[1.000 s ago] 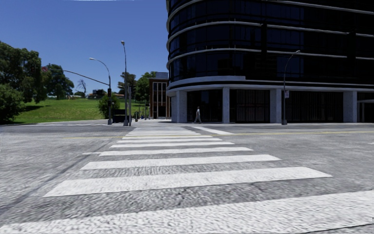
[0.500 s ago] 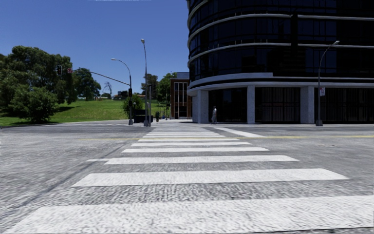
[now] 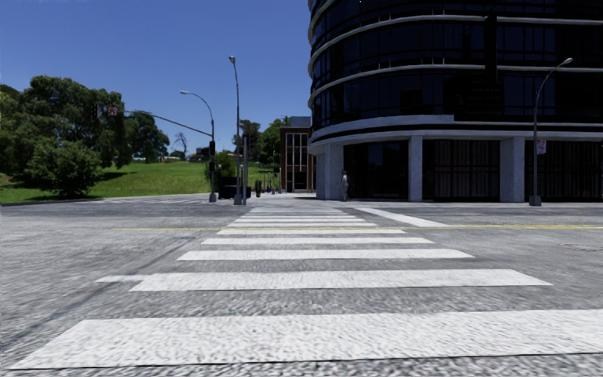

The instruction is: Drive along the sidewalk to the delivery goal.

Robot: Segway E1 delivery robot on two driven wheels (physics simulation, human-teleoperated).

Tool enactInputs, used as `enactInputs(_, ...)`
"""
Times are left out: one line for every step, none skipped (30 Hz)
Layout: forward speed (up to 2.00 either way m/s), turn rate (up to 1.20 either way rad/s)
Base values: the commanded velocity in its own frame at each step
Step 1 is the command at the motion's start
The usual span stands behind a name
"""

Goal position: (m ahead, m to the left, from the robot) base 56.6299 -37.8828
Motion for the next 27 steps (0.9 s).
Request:
enactInputs(1.68, 0.00)
enactInputs(1.68, 0.00)
enactInputs(1.68, 0.00)
enactInputs(1.68, 0.00)
enactInputs(1.68, 0.00)
enactInputs(1.68, 0.00)
enactInputs(1.67, 0.06)
enactInputs(1.67, 0.09)
enactInputs(1.67, 0.10)
enactInputs(1.67, 0.10)
enactInputs(1.66, 0.11)
enactInputs(1.66, 0.11)
enactInputs(1.66, 0.11)
enactInputs(1.66, 0.10)
enactInputs(1.66, 0.10)
enactInputs(1.66, 0.01)
enactInputs(1.66, 0.00)
enactInputs(1.66, 0.00)
enactInputs(1.66, 0.00)
enactInputs(1.66, 0.00)
enactInputs(1.66, 0.00)
enactInputs(1.66, 0.00)
enactInputs(1.66, 0.00)
enactInputs(1.66, 0.00)
enactInputs(1.66, 0.00)
enactInputs(1.69, 0.00)
enactInputs(1.71, 0.00)
